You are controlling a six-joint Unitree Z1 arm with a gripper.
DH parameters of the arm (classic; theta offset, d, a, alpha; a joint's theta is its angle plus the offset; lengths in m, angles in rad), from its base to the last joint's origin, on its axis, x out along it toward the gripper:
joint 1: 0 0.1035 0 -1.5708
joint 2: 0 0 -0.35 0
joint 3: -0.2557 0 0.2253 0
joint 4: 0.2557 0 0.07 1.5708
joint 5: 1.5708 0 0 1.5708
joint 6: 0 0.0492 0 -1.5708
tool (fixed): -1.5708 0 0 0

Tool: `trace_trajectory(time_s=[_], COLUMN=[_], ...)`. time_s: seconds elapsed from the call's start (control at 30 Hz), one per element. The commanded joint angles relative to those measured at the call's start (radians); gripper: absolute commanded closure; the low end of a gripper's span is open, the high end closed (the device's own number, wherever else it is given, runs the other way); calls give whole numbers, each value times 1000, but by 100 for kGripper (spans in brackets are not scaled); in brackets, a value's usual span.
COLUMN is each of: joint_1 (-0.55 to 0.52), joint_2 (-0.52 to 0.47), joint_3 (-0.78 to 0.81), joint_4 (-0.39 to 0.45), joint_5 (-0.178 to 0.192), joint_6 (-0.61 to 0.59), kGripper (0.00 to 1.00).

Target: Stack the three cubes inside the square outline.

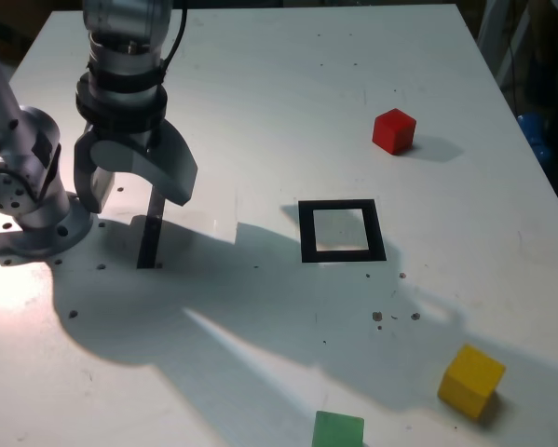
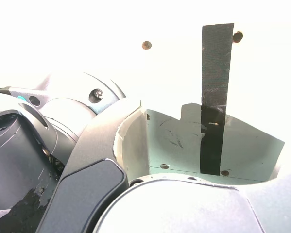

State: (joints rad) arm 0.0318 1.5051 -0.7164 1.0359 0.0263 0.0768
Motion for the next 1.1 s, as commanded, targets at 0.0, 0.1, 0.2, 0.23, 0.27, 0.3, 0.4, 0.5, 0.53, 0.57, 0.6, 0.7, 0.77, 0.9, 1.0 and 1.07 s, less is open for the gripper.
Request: trace_trajectory(time_s=[0.0,0.1,0.2,0.23,0.27,0.3,0.4,0.5,0.53,0.57,0.6,0.7,0.77,0.9,1.0,1.07], joint_1=[0,0,0,0,0,0,0,0,0,0,0,0,0,0,0,1], joint_2=[3,3,3,3,3,3,5,10,13,17,21,38,51,67,74,79], joint_3=[2,2,3,3,3,3,3,1,0,-1,-3,-10,-20,-67,-118,-154], joint_4=[-2,-2,-2,-2,-2,-2,-2,-2,-3,-3,-4,-7,-9,-1,12,17], joint_5=[1,1,1,1,1,1,1,1,1,1,1,2,6,33,61,80], joint_6=[-2,-2,-2,-2,-2,-2,-2,-2,-1,-1,0,7,16,50,82,102], kGripper=[1,1,1,1,1,1,1,1,1,1,1,1,1,1,1,1])
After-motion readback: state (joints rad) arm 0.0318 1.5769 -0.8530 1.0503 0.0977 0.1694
